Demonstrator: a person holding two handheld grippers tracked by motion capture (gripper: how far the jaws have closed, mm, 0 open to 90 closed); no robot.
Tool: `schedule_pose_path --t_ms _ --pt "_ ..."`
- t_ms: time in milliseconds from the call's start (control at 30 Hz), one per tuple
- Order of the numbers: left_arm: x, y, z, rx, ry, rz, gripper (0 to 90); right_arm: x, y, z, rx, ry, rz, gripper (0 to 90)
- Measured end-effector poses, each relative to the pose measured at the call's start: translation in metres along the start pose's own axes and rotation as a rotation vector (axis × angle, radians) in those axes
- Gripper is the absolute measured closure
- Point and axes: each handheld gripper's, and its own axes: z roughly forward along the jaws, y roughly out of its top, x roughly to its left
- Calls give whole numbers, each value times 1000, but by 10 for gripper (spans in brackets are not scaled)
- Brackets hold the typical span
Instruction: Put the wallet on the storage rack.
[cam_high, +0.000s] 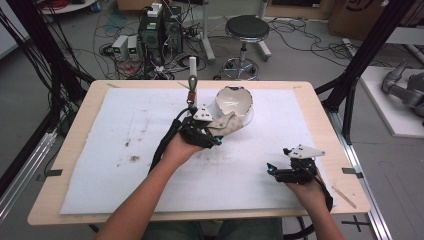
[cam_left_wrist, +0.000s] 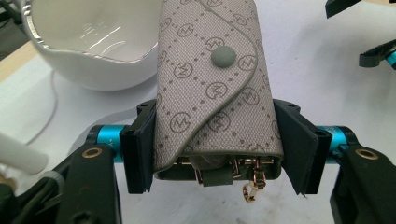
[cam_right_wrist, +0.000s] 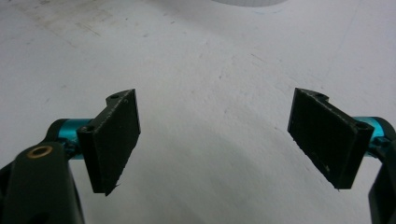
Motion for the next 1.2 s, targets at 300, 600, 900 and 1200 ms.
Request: schedule_pose_path --t_ms 300,600,900,1200 --pt "16 3 -7 4 44 -22 368 4 8 11 2 24 -20 171" --pt "29 15 -1 15 77 -38 368 3 6 10 3 19 -19 171" --pt "37 30 15 54 97 -34 367 2 5 8 2 16 -13 171" --pt "43 48 38 106 99 -28 367 2 4 8 3 18 -13 171"
